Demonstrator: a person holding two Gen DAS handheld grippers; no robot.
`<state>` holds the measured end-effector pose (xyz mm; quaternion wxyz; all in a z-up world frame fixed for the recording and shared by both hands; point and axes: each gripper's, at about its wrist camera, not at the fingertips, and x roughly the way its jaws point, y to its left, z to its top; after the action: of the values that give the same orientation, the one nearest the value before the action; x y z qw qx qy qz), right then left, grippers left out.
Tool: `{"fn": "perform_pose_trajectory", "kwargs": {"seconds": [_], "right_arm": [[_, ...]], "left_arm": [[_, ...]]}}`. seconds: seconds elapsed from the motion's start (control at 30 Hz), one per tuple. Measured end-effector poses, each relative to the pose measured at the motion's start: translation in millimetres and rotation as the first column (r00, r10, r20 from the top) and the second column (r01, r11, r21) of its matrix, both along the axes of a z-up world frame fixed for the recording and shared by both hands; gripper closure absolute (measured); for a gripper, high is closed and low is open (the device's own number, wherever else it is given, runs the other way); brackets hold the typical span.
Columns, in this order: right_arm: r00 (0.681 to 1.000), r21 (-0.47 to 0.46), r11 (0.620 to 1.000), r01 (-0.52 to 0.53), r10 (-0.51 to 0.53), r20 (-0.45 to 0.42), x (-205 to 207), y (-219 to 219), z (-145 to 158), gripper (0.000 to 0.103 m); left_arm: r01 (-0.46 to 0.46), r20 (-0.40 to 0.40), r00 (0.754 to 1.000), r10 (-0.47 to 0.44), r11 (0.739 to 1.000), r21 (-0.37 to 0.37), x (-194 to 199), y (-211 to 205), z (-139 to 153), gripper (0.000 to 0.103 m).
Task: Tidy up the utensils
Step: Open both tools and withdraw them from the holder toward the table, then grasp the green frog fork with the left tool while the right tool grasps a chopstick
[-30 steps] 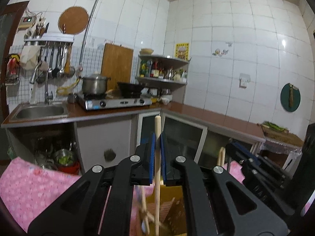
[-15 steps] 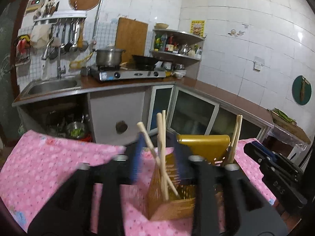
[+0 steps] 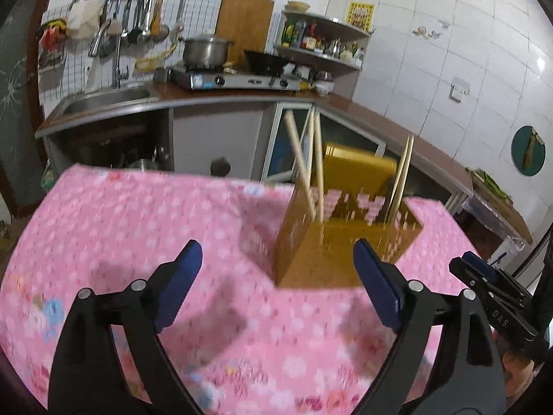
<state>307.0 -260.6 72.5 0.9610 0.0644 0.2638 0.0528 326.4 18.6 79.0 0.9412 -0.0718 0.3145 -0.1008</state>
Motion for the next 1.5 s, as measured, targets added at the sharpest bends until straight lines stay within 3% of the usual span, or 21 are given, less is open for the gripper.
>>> {"fn": "perform_pose_trajectory", "kwargs": {"seconds": [0.33, 0.8, 0.97, 1.17, 1.23, 1.33, 1.5], "right_arm": [[0.987, -0.044, 0.998, -0.041, 0.034, -0.156, -41.8, 8.9, -63.0, 0.055], [0.957, -0.088, 0.989, -0.119, 0.091, -0.275, -71.6, 25.6, -81.0, 0.057], [0.941, -0.096, 0.984, -0.151, 0.114, -0.319, -72.5, 35.5, -94.7, 0.058], [0.932, -0.122, 0.977, -0.172, 0.121, -0.342, -69.0, 43.3, -100.8, 0.07], [0.929, -0.127, 0.976, -0.179, 0.125, -0.348, -66.3, 45.7, -99.6, 0.085], [0.93, -0.121, 0.979, -0.165, 0.113, -0.35, -62.6, 45.5, -94.9, 0.098], [0.926, -0.1, 0.986, -0.13, 0.085, -0.368, -55.9, 33.0, -91.3, 0.099]], "left_arm": [[0.01, -0.112, 0.994, -0.005, 0.999, 0.044, -30.6, 1.0, -55.7, 0.011], [0.057, -0.206, 0.978, -0.024, 0.986, 0.158, -58.8, -9.1, -93.1, 0.006], [0.052, -0.229, 0.973, -0.016, 0.987, 0.152, -61.0, -5.8, -99.8, 0.006], [0.06, -0.234, 0.972, -0.021, 0.985, 0.161, -63.6, -9.6, -100.8, 0.006], [0.064, -0.234, 0.972, -0.026, 0.985, 0.159, -64.8, -12.7, -100.1, 0.006], [0.074, -0.241, 0.97, -0.036, 0.986, 0.15, -66.6, -17.2, -98.3, 0.006], [0.114, -0.238, 0.968, -0.077, 0.983, 0.144, -73.7, -29.5, -94.5, 0.006]]}}
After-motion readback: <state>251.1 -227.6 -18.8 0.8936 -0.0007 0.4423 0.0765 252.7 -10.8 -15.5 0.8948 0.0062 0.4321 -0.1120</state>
